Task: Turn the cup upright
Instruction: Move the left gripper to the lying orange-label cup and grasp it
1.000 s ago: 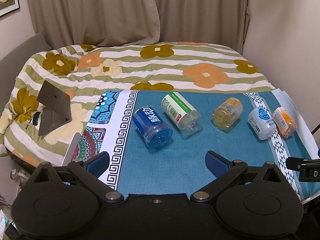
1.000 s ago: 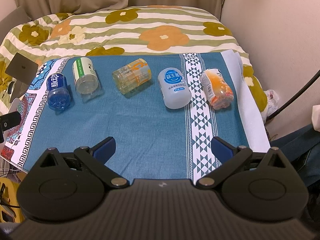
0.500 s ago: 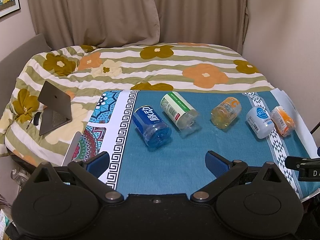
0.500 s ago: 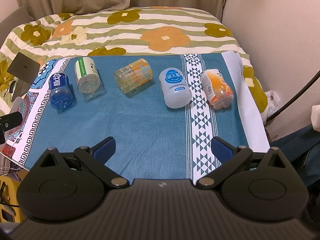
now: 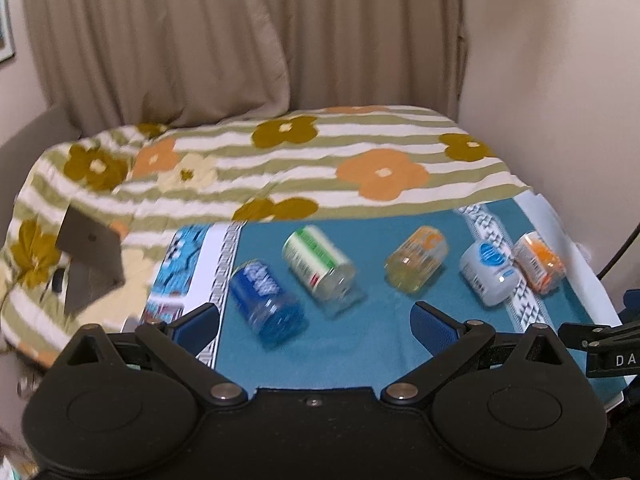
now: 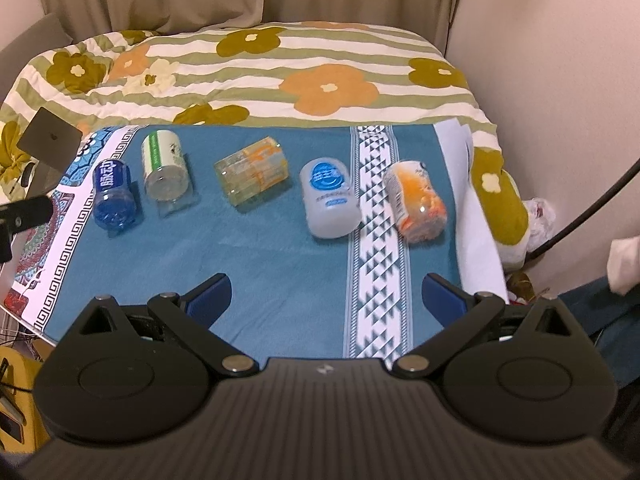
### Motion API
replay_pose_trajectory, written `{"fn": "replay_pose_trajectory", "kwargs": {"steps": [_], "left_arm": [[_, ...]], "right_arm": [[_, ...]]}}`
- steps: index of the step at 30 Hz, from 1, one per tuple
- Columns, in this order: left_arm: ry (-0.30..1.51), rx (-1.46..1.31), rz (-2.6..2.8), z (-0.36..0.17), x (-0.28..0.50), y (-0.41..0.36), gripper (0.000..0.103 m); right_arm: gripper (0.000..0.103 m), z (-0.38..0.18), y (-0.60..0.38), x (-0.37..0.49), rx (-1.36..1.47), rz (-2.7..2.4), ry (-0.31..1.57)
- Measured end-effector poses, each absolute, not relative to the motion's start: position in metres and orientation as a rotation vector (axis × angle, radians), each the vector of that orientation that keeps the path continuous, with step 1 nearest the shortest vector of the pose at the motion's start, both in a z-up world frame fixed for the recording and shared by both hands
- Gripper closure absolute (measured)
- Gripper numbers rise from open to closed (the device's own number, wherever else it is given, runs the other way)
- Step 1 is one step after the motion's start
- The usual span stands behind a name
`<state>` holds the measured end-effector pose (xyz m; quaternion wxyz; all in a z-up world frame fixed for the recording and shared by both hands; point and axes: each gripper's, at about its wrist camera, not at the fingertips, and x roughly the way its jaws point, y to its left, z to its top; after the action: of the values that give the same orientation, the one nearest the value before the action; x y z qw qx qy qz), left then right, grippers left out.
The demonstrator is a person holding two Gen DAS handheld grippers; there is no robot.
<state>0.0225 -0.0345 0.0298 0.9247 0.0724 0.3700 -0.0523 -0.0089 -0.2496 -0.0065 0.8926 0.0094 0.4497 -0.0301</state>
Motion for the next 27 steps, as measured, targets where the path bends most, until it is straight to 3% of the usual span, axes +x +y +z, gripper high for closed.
{"fn": "replay_pose_trajectory", "kwargs": {"steps": [10,27], "left_arm": [[0.739,0.282,-0.325,0.02,0.086,-0.081,0.0],[0.972,0.542,-0.667,-0.08,0.202,-0.151,0.0]], "right_arm": [[0.0,-0.021,-0.275,0.019,0.025,-0.089,0.96],[0.0,-0.072,-0.293,0.071,0.22,-0.328,1.099]]}}
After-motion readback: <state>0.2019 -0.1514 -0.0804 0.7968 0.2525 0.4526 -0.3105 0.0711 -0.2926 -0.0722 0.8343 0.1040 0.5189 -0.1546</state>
